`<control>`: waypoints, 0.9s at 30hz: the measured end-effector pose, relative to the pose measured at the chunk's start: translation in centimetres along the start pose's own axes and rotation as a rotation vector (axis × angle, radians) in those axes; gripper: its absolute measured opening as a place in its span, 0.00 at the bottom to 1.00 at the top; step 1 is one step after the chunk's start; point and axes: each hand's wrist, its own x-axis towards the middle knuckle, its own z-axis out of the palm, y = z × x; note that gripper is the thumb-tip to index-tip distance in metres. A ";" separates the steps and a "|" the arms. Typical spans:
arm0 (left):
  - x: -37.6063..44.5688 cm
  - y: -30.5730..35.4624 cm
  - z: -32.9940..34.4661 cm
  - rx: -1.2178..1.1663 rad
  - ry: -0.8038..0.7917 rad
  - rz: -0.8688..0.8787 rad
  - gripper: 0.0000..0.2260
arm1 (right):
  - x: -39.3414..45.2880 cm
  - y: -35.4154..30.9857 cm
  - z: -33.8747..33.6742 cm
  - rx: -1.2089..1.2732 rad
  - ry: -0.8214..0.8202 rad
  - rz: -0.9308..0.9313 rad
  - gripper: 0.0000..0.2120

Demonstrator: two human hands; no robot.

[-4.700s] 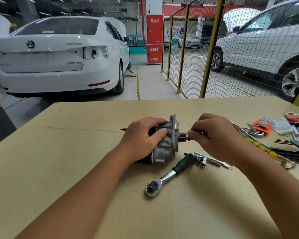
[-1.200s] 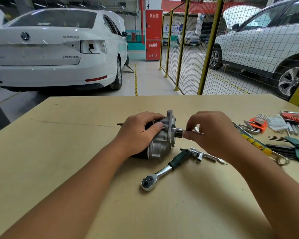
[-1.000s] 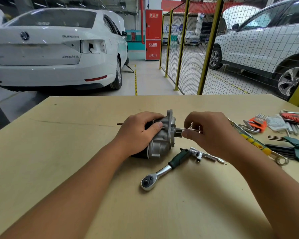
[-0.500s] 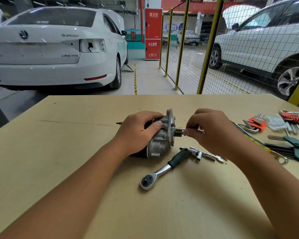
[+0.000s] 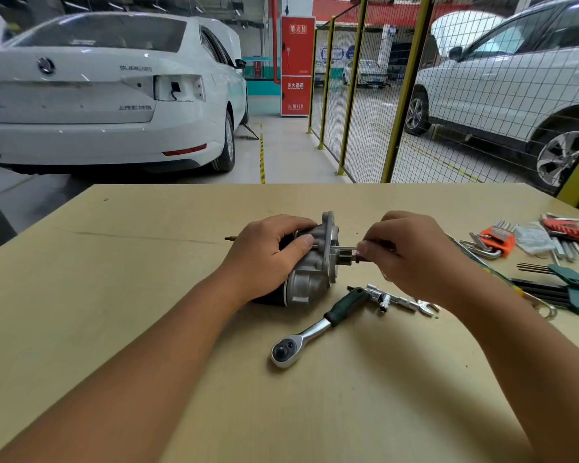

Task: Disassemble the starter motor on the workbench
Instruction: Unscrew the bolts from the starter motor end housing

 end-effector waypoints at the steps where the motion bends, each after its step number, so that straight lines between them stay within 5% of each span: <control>1: 0.0 0.0 0.0 0.000 0.000 0.001 0.16 | 0.0 0.0 -0.1 -0.010 -0.003 -0.001 0.07; 18: -0.1 0.3 -0.2 0.012 -0.010 -0.012 0.17 | -0.1 0.0 -0.1 -0.002 -0.040 0.010 0.07; 27: -0.1 0.4 -0.2 0.021 -0.009 -0.012 0.18 | -0.2 -0.6 -0.4 -0.034 0.094 -0.057 0.03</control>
